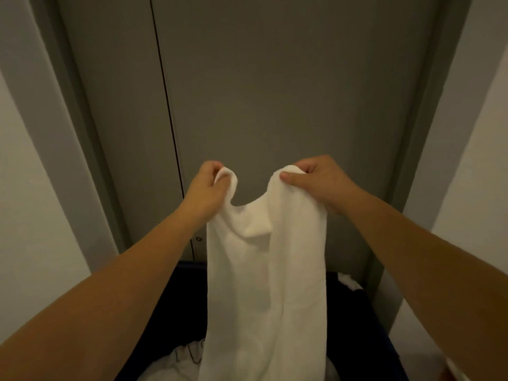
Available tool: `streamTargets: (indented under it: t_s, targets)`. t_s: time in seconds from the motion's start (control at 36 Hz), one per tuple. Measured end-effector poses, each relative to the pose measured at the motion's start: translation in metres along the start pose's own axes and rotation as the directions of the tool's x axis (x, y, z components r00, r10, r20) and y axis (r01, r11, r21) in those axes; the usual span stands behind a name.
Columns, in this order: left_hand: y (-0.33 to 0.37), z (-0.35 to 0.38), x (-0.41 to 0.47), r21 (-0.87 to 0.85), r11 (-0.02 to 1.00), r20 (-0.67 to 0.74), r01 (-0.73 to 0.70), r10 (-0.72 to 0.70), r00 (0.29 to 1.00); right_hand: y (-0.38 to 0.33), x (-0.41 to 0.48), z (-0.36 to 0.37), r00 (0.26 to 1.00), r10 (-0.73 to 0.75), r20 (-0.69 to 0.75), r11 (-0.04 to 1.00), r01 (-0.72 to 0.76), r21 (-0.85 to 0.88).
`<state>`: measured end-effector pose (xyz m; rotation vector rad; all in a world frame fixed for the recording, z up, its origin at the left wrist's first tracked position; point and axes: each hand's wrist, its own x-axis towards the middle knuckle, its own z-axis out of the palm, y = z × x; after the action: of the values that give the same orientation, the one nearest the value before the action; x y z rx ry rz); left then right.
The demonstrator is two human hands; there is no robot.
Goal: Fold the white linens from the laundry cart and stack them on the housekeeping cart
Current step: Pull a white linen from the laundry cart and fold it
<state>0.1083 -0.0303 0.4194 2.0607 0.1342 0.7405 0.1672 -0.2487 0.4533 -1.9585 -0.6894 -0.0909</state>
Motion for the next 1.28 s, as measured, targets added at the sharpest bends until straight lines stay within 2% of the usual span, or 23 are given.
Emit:
streamTargets:
  t_s: [0.06,0.14,0.22,0.28,0.36,0.5,0.61,0.69,0.81,0.89,0.94,1.03,1.08,1.19,1.28]
  targets:
    - [0.008,0.012,-0.009,-0.093,0.995,0.148,-0.023,0.037,0.988,-0.001,0.001,0.007,0.999,-0.041,0.024,0.999,0.041,-0.028]
    - [0.015,0.024,-0.018,-0.110,0.994,0.382,-0.018,0.059,0.922,0.003,-0.004,0.016,0.993,-0.090,0.081,0.995,0.087,0.043]
    - [0.014,0.033,-0.024,-0.063,0.998,0.453,-0.024,0.050,0.890,0.007,-0.009,0.022,0.982,-0.127,0.140,0.992,0.123,0.037]
    - [0.013,0.036,-0.025,0.017,1.000,0.404,-0.023,0.014,0.915,0.010,-0.011,0.022,0.983,-0.139,0.123,0.990,0.137,0.026]
    - [0.015,0.032,-0.019,0.162,0.986,0.239,-0.042,0.002,0.971,0.022,-0.013,0.017,0.987,-0.128,0.096,0.988,0.135,-0.073]
    - [0.039,0.013,-0.001,0.147,0.979,0.009,-0.143,0.143,0.990,0.077,-0.028,0.029,0.963,0.140,0.229,0.980,-0.101,-0.174]
    - [0.058,-0.009,0.015,0.152,0.965,-0.056,-0.213,0.223,0.973,0.126,-0.048,0.053,0.910,0.262,0.322,0.965,-0.239,-0.112]
    - [0.060,-0.025,0.026,0.159,0.961,-0.106,-0.226,0.244,0.964,0.145,-0.060,0.060,0.895,0.290,0.338,0.955,-0.294,-0.042]
    - [0.042,-0.038,0.036,0.186,0.969,-0.193,-0.161,0.197,0.961,0.162,-0.070,0.068,0.898,0.297,0.324,0.932,-0.347,0.109]
    - [0.022,-0.041,0.038,0.213,0.975,-0.220,-0.071,0.118,0.968,0.172,-0.076,0.074,0.925,0.272,0.264,0.954,-0.296,0.052]
    - [0.007,-0.045,0.037,0.278,0.960,-0.194,0.009,0.047,0.980,0.172,-0.074,0.070,0.956,0.254,0.150,0.964,-0.263,0.043]
    - [-0.021,-0.050,0.027,0.382,0.920,-0.111,0.085,-0.045,0.993,0.159,-0.061,0.054,0.977,0.209,-0.047,0.968,-0.200,0.150]
    - [-0.039,-0.048,0.017,0.440,0.891,-0.035,0.108,-0.104,0.994,0.138,-0.050,0.040,0.983,0.160,-0.092,0.976,-0.143,0.167]
    - [-0.057,-0.030,-0.003,0.418,0.904,0.120,0.092,-0.156,0.980,0.080,-0.027,0.017,1.000,-0.004,-0.007,1.000,0.004,0.003]
    - [-0.042,-0.006,-0.017,0.265,0.963,0.279,0.053,-0.129,0.952,0.045,-0.011,0.015,0.987,-0.064,0.144,0.987,0.084,-0.136]
